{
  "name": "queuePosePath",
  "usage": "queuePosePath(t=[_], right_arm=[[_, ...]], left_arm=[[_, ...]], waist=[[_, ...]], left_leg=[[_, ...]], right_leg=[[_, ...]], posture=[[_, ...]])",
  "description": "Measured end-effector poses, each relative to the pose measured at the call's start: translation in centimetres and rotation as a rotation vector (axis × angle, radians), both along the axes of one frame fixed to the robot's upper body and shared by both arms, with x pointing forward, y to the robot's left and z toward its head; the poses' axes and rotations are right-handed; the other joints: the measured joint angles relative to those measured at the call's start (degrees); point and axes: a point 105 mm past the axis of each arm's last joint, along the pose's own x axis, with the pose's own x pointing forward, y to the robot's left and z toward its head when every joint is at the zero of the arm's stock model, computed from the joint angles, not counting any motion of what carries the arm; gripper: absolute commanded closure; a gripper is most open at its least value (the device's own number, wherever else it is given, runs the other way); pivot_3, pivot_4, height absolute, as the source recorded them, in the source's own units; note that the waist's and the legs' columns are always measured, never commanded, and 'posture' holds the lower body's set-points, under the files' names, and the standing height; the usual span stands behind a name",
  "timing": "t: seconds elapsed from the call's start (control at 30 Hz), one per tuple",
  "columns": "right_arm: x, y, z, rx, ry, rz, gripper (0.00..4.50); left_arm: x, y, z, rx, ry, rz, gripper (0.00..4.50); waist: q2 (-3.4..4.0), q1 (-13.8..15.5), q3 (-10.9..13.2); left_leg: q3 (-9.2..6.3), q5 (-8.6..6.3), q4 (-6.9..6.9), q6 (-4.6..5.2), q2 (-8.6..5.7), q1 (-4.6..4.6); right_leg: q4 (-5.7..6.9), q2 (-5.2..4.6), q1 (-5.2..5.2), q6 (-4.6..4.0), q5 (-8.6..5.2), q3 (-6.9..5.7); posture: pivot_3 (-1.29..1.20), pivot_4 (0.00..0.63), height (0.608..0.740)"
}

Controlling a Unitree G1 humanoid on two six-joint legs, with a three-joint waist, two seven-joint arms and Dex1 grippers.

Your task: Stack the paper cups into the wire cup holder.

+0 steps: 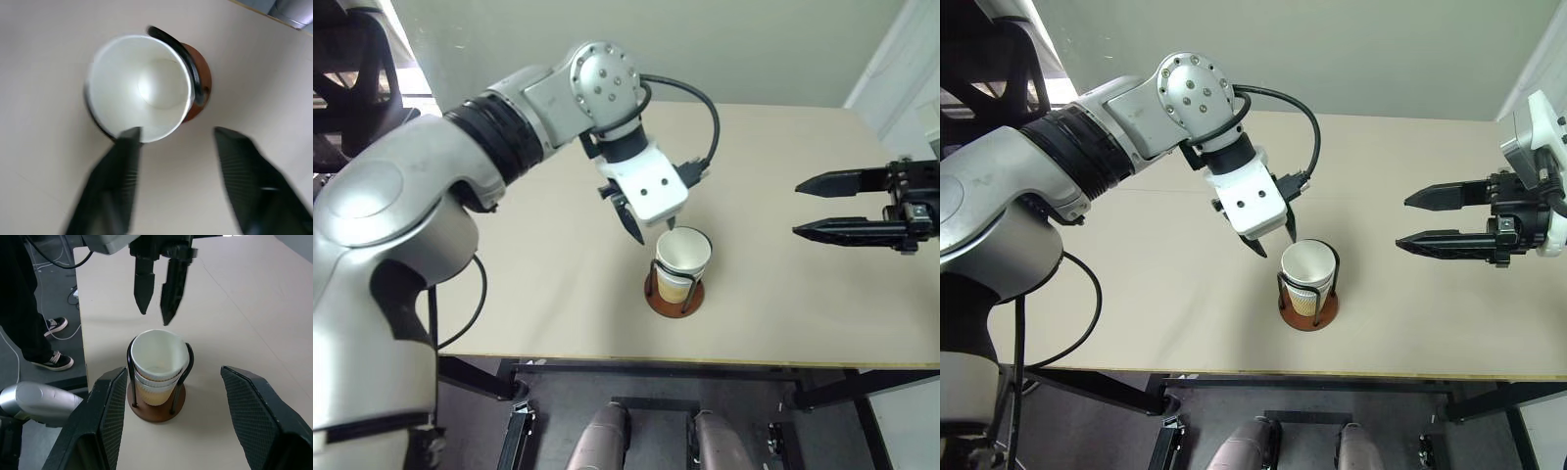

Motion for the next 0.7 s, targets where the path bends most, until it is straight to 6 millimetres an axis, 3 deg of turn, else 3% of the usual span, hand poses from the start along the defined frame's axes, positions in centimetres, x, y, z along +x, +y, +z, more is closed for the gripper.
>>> queuePosePath(t=[0.07, 0.27, 0.43, 0.57, 0.7], right_arm=[[0.0, -0.1, 0.0, -0.008, 0.001, -0.004, 1.44], [0.3, -0.3, -0.1, -0.023, -0.029, -0.019, 1.44], [2.0, -0.5, -1.0, -0.004, -0.047, -0.071, 1.44], [5.3, -1.5, -2.7, 0.05, -0.064, -0.191, 1.44], [8.5, -3.3, -4.2, 0.114, -0.099, -0.363, 1.44]], left_arm=[[-0.1, -0.5, 0.4, -0.027, -0.004, -0.011, 0.33], [0.2, -0.5, 2.5, -0.211, 0.049, 0.076, 0.33], [2.5, 4.4, 2.4, -0.443, 0.239, 0.408, 0.33], [4.1, 9.5, 2.1, -0.819, 0.489, 0.756, 0.33], [6.2, 13.4, 0.8, -1.13, 0.508, 1.035, 0.33]], waist=[[0.0, 0.01, 0.0], [0.06, -0.07, -0.03], [0.2, -0.67, -0.04], [0.22, -1.12, -0.03], [0.23, -0.7, -0.04]], left_leg=[[0.01, -0.03, 0.0, 0.04, 0.0, -0.03], [0.2, -0.2, -0.04, 0.2, 0.01, 0.01], [0.33, -0.25, 0.02, 0.23, 0.17, 0.1], [0.41, -0.16, 0.06, 0.22, 0.22, 0.24], [0.25, 0.12, 0.12, 0.24, 0.19, 0.27]], right_leg=[[-0.13, 0.01, 0.03, 0.04, 0.02, 0.01], [-0.46, 0.04, 0.12, 0.19, 0.08, -0.05], [-0.48, 0.27, 0.14, 0.29, 0.17, 0.06], [-0.41, 0.48, 0.15, 0.25, 0.26, -0.07], [-0.35, 0.33, 0.23, 0.12, 0.41, 0.07]], posture=[[0.0, 0.15, 0.74], [0.0, 0.15, 0.74], [0.0, 0.15, 0.74], [0.0, 0.15, 0.74], [0.0, 0.15, 0.74]])
